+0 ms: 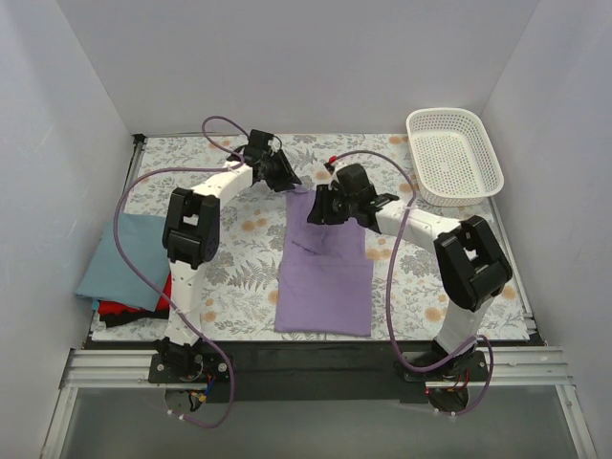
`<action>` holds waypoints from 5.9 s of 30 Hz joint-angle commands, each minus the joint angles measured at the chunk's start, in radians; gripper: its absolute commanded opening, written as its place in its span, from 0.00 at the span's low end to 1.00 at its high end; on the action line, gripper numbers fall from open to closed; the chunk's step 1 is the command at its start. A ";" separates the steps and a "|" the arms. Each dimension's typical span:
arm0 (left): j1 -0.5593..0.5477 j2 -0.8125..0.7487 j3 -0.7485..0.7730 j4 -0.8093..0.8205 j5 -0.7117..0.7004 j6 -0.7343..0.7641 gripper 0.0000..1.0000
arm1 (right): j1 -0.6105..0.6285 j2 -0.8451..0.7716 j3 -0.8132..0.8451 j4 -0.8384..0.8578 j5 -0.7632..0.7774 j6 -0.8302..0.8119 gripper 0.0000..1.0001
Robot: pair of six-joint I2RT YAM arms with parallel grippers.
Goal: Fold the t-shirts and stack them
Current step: Fold the tshirt
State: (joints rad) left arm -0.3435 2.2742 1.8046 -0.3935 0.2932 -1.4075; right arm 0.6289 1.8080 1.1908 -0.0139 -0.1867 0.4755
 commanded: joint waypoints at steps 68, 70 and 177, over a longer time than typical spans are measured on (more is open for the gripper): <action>-0.163 -0.974 -0.939 -0.212 -0.131 0.025 0.39 | -0.316 -0.727 -0.627 -0.159 -0.189 0.144 0.46; -0.170 -1.022 -0.994 -0.222 -0.112 0.012 0.40 | -0.311 -0.842 -0.718 -0.254 -0.194 0.137 0.45; -0.216 -0.814 -0.634 -0.021 -0.250 -0.205 0.00 | -0.201 -0.543 -0.194 -0.380 0.012 0.032 0.01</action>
State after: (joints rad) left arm -0.5831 1.4361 1.1057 -0.4870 0.0486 -1.6089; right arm 0.4625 1.2266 0.9291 -0.4717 -0.1448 0.5442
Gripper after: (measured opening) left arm 0.019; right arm 0.031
